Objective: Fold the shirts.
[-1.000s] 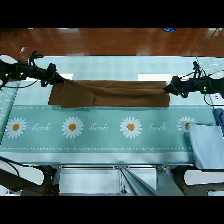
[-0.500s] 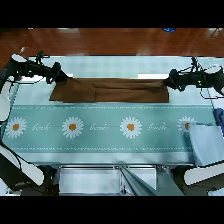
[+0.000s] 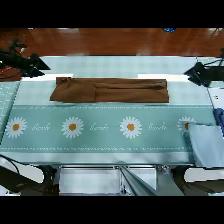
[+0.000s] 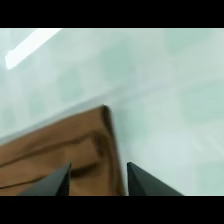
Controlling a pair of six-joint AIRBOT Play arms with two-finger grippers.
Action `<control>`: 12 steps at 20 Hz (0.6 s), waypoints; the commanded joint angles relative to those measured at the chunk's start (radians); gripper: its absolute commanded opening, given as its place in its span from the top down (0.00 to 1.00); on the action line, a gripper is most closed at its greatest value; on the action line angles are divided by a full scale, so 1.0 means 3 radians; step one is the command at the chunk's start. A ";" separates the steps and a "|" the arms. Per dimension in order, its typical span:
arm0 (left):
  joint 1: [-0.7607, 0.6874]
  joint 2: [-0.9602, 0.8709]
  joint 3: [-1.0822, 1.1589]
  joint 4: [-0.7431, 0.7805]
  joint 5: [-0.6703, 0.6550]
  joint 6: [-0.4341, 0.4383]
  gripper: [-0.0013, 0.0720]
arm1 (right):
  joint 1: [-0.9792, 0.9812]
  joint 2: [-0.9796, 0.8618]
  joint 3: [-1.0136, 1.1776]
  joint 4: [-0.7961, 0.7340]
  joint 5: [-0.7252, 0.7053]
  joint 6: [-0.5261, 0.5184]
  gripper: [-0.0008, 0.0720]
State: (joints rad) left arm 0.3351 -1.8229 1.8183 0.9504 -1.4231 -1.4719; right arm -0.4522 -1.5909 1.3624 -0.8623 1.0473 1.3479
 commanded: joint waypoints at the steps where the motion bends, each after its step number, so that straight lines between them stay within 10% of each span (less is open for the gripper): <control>1: 0.0084 0.0598 -0.0223 0.0248 -0.0155 0.0247 0.29 | -0.0253 0.0292 -0.0343 -0.0404 0.0008 0.0242 0.43; 12: -0.0971 0.2407 -0.3001 0.0149 0.1666 0.0505 0.29 | 0.0322 -0.0299 -0.1048 0.0997 -0.0490 -0.0329 0.43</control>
State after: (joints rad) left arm 0.1230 -1.1740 1.0645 0.9943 -1.0565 -1.3308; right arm -0.4049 -1.6253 1.0443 -0.6704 0.9138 1.2949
